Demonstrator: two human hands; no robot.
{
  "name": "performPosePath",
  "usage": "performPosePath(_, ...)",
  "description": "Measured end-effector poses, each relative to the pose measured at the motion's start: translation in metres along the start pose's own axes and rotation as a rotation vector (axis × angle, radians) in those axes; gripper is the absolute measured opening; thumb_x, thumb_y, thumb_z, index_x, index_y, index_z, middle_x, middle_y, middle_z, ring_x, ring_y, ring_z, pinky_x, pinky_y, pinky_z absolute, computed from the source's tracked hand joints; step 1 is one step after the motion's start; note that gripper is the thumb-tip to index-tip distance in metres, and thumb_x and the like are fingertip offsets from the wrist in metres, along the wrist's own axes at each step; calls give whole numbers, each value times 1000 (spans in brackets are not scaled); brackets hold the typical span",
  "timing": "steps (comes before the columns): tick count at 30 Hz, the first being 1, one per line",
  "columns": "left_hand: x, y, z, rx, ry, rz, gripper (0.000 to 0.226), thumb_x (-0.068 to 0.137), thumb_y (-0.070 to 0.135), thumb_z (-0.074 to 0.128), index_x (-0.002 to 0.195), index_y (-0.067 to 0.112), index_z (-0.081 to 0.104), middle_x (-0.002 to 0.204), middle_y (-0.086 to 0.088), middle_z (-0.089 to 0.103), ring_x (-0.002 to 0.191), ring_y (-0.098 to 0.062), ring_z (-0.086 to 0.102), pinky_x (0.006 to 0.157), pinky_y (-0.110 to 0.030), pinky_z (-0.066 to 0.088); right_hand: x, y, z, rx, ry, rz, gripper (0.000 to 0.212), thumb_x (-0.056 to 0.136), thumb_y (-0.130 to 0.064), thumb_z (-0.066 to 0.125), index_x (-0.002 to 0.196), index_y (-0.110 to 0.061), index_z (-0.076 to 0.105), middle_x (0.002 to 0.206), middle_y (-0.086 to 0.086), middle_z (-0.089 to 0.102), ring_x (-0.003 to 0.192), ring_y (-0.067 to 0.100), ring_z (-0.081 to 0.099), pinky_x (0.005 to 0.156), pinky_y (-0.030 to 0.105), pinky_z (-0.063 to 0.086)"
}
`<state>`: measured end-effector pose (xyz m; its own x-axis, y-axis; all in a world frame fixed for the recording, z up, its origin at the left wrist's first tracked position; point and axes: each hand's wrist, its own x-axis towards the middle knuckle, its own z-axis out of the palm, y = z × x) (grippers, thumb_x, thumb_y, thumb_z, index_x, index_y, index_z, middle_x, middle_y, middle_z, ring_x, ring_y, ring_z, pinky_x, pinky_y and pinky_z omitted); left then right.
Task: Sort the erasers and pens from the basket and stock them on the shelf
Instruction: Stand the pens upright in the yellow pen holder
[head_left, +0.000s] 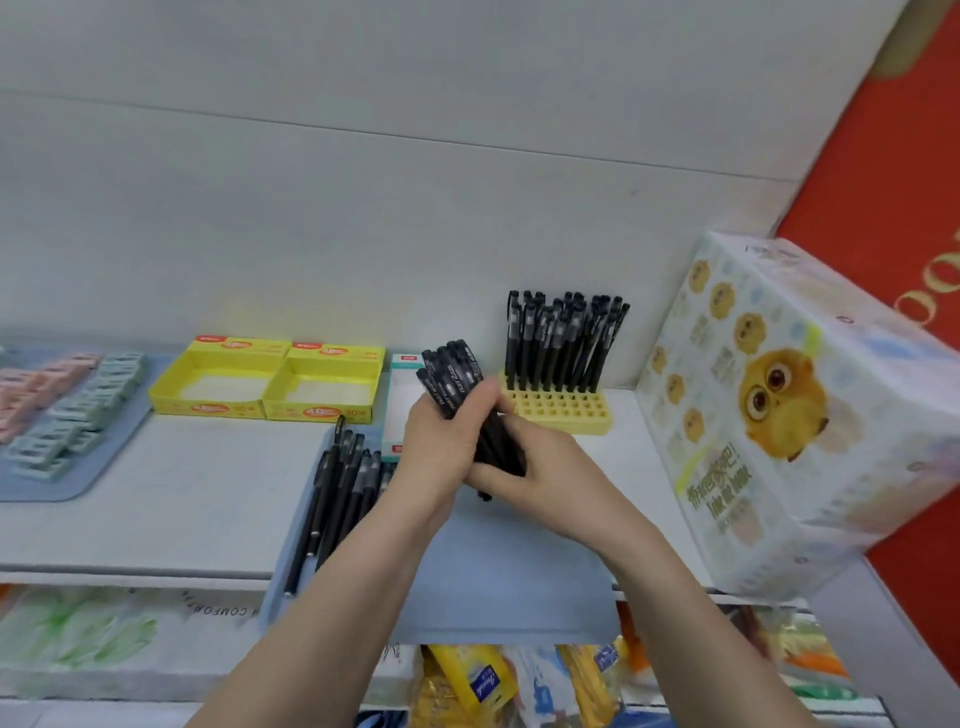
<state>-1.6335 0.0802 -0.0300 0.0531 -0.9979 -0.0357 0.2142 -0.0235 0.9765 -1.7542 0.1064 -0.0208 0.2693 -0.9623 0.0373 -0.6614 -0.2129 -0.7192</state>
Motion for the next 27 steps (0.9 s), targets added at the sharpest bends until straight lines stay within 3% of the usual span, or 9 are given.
performPosePath(3,8,0,-6,9,-23,24,20,89,31,66,80,13,68,75,1,69,76,-17,66,74,-36,55,0,10,1,1,179,-79,22,92,-44,59,100,-26,70,88,-9,63,83,5,56,73,29,47)
performPosePath(7,13,3,-8,100,-112,90,18,88,29,67,82,13,62,65,11,60,67,-7,57,65,-24,48,6,16,-3,381,197,-22,10,91,-23,67,89,-20,77,77,-2,68,68,4,56,67,24,46)
performPosePath(11,19,-1,-10,184,-68,121,16,88,26,69,91,11,65,72,10,67,71,-3,63,66,-17,48,16,25,-7,520,232,42,2,82,-13,76,84,-12,76,70,5,68,58,9,56,61,25,49)
performPosePath(16,25,-10,-17,157,13,49,23,85,30,71,102,15,66,88,9,70,80,0,64,71,-19,44,50,56,-26,239,456,115,6,88,-17,70,88,-14,75,78,2,74,75,16,71,78,40,58)
performPosePath(18,26,-9,-19,137,-1,39,20,84,28,72,102,19,69,93,12,72,86,3,65,73,-16,45,66,64,-25,145,481,98,4,86,-20,70,87,-17,73,78,-3,72,77,17,70,76,45,58)
performPosePath(21,27,-7,-20,116,-19,39,18,84,25,72,101,19,70,93,11,73,90,1,66,77,-17,46,84,67,-14,53,527,58,8,86,-22,72,85,-14,71,77,-7,70,76,11,67,75,40,57)
performPosePath(24,28,-9,-23,95,-16,41,19,85,22,72,103,18,70,95,11,74,93,-1,67,82,-21,48,94,69,-5,2,560,29,13,88,-20,70,84,-8,68,75,-2,70,73,16,67,72,41,57)
performPosePath(27,31,-11,-27,100,-10,46,19,86,21,71,104,19,69,94,11,74,92,-4,67,87,-32,54,99,74,3,-61,554,24,15,89,-18,69,81,-6,67,73,1,69,72,18,66,70,40,55)
